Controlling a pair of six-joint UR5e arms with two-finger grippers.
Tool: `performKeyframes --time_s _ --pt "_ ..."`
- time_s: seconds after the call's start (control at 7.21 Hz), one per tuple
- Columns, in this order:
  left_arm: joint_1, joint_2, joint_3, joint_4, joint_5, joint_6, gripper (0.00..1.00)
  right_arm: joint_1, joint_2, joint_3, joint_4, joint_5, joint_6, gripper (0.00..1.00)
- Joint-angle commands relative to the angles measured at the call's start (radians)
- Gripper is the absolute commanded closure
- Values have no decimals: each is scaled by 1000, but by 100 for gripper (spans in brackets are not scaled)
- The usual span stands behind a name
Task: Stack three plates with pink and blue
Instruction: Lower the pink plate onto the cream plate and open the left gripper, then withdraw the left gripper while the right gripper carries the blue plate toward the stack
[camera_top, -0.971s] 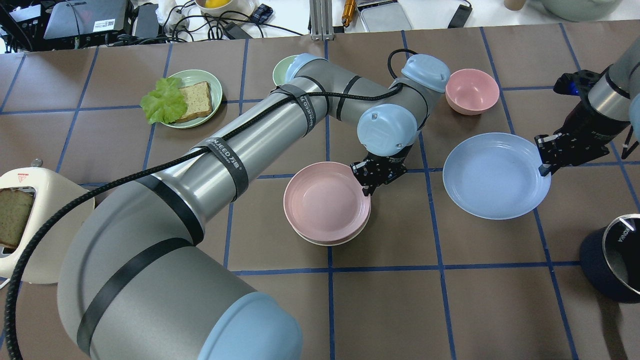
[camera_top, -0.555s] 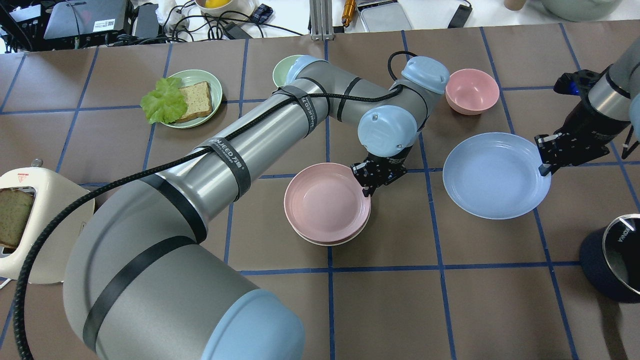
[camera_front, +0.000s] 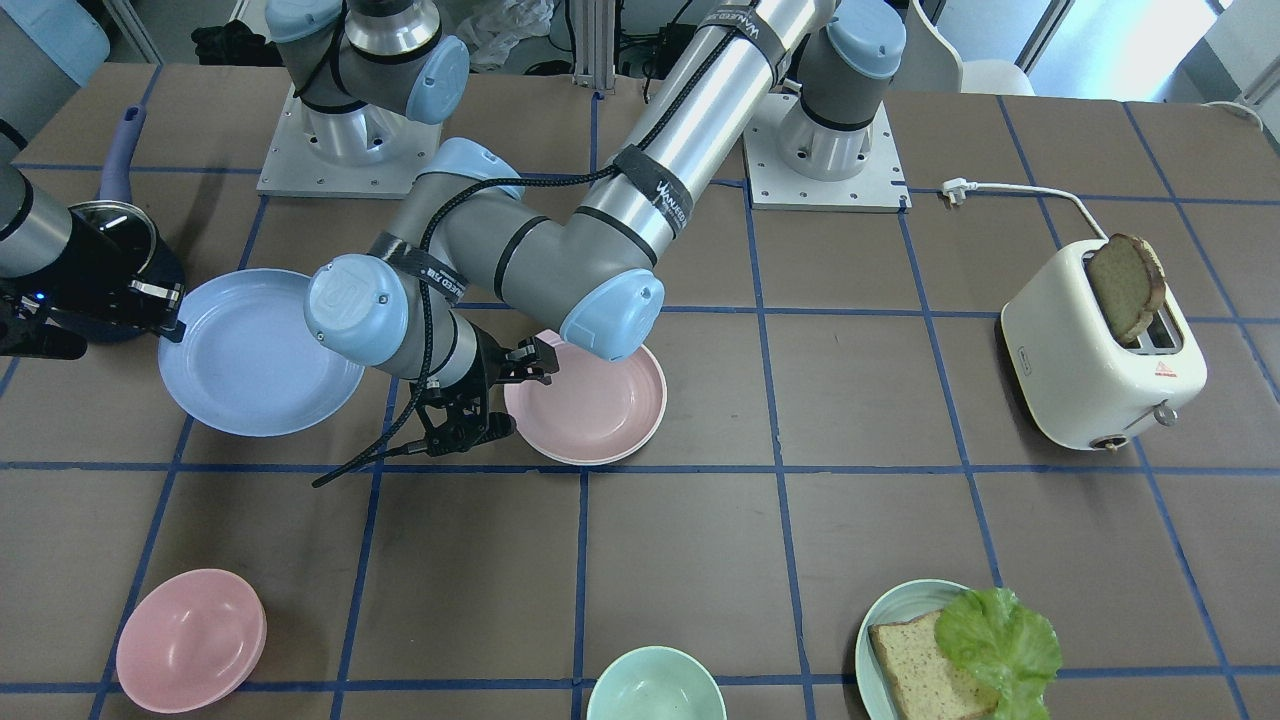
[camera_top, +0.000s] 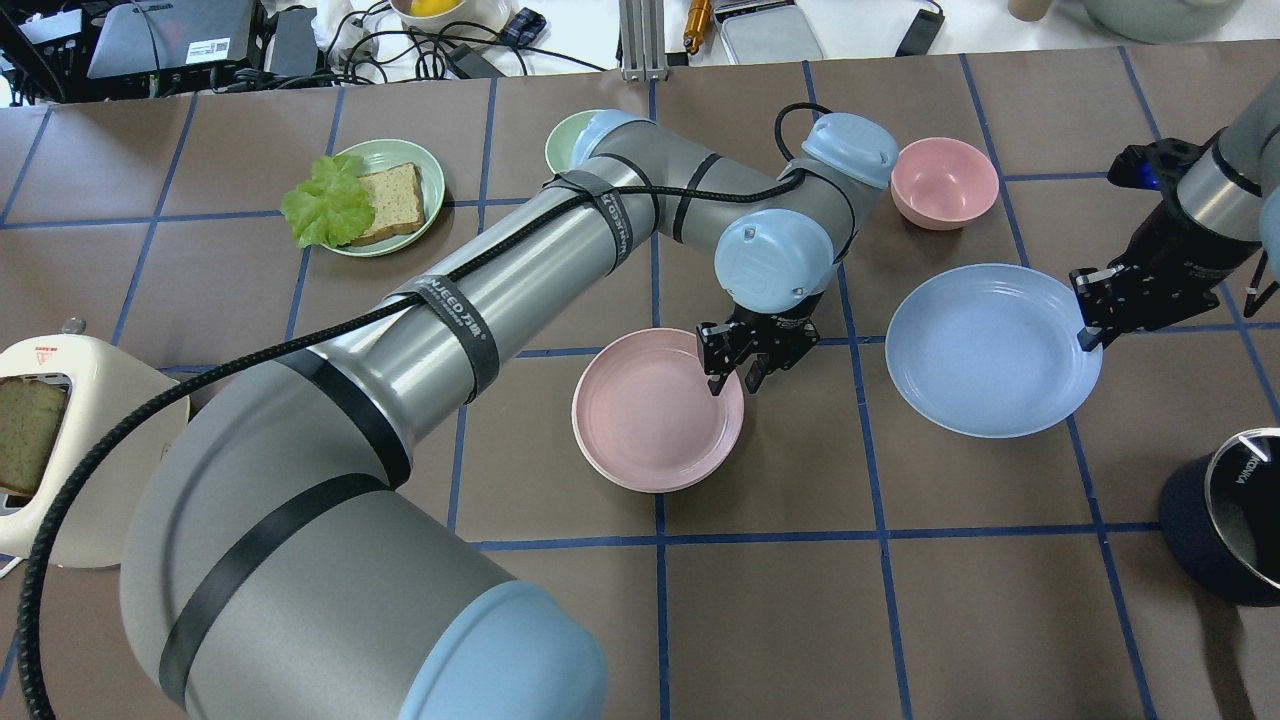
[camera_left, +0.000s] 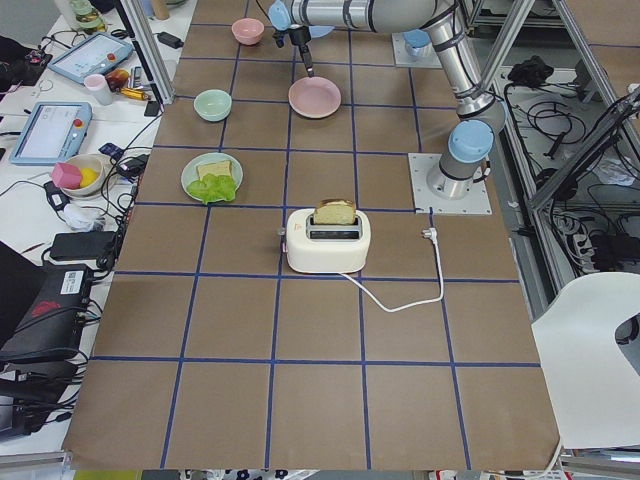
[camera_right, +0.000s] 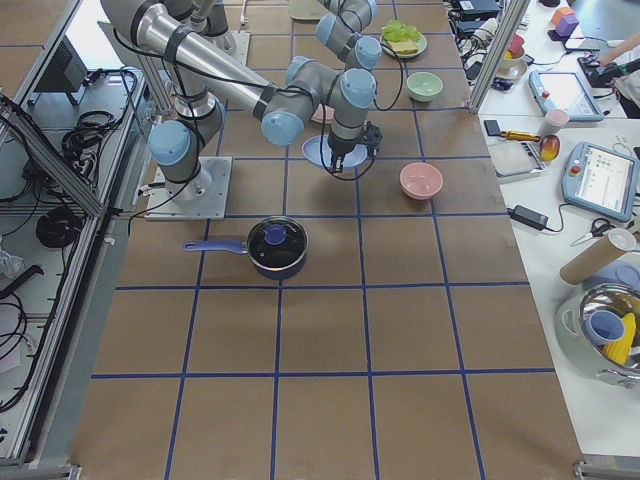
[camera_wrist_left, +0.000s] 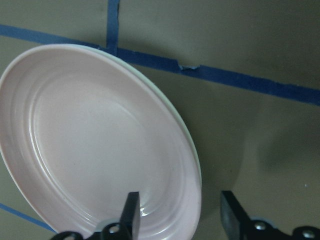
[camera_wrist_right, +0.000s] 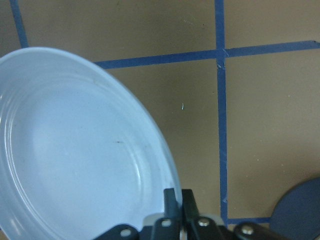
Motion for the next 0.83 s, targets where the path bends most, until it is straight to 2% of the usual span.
performKeyframes --time_s 0.0,0.14,0.42,0.69 --pt "27 57 59 -61 11 11 0 7 -6 7 1 1 13 100" --pt "55 94 79 -82 11 26 0 22 -13 9 2 1 30 100" --pt "131 189 78 -83 11 180 0 63 -24 36 -3 4 83 100" --pt "208 264 65 -86 9 334 0 152 -27 50 -16 6 123 100"
